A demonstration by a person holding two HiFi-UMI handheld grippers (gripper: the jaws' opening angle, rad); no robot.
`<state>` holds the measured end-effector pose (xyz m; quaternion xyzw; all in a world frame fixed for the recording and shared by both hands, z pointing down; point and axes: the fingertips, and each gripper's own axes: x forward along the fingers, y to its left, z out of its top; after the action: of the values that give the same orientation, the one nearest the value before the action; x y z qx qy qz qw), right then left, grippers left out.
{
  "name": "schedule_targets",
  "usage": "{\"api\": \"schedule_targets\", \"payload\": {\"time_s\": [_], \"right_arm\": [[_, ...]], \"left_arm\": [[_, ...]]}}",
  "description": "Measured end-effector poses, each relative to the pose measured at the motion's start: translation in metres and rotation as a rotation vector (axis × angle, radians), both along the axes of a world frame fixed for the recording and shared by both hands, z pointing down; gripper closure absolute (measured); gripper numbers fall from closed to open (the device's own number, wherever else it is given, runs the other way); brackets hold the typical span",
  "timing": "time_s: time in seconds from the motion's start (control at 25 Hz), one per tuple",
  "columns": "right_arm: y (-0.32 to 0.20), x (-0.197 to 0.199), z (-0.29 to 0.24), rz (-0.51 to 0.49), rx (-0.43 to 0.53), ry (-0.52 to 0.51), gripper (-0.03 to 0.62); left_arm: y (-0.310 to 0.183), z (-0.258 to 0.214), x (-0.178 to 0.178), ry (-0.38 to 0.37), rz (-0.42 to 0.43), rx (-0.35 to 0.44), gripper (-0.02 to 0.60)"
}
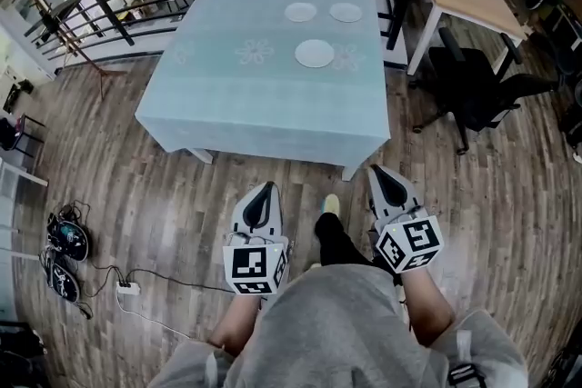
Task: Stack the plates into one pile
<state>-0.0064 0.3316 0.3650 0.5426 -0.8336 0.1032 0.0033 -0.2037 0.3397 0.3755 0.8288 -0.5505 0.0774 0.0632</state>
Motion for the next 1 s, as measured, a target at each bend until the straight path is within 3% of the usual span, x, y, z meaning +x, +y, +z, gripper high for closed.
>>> {"api": "schedule_targets", "payload": {"time_s": [1.0], "right_arm": [[-0.245, 0.043, 0.006, 0.008, -0.036, 0.033, 0.566]], "left_arm": [[-0.246, -0.001, 0.048, -0.064, 0.018, -0.060, 0.563]]}}
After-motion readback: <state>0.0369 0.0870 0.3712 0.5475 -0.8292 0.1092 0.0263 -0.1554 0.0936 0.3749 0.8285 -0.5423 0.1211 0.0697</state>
